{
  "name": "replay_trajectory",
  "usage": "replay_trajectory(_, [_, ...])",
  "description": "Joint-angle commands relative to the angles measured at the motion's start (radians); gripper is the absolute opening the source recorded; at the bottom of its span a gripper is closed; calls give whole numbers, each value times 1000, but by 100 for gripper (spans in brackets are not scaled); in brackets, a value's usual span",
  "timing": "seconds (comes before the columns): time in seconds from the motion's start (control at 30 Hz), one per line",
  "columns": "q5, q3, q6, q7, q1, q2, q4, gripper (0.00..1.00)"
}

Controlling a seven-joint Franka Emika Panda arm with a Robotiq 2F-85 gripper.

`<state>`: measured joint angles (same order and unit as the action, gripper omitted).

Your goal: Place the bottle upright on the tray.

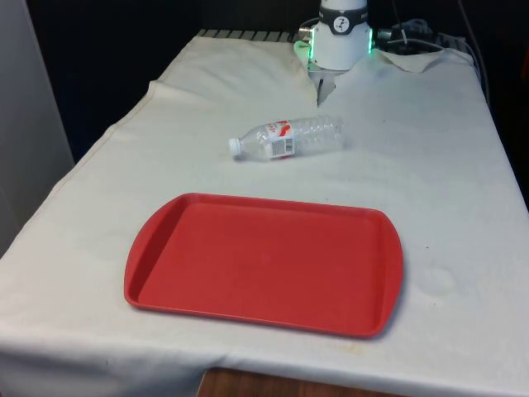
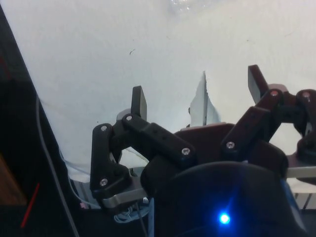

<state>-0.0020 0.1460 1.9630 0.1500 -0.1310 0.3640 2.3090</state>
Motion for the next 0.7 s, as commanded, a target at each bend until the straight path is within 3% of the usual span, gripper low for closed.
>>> replay_trajectory(0.0, [0,1,0,-4,0,-1,1,100])
replay_trajectory(0.23, [0,1,6,-57,3,-5,4,100])
replay_trajectory(0.3, [0,2,0,-47,0,-6,1,100])
replay_trajectory(0.5, [0,2,4,-109,3,-6,3,100])
replay_trajectory(0.57, [0,3,0,-100,0,-7,1,100])
replay_trajectory(0.67, [0,2,1,-137,3,-6,0,100])
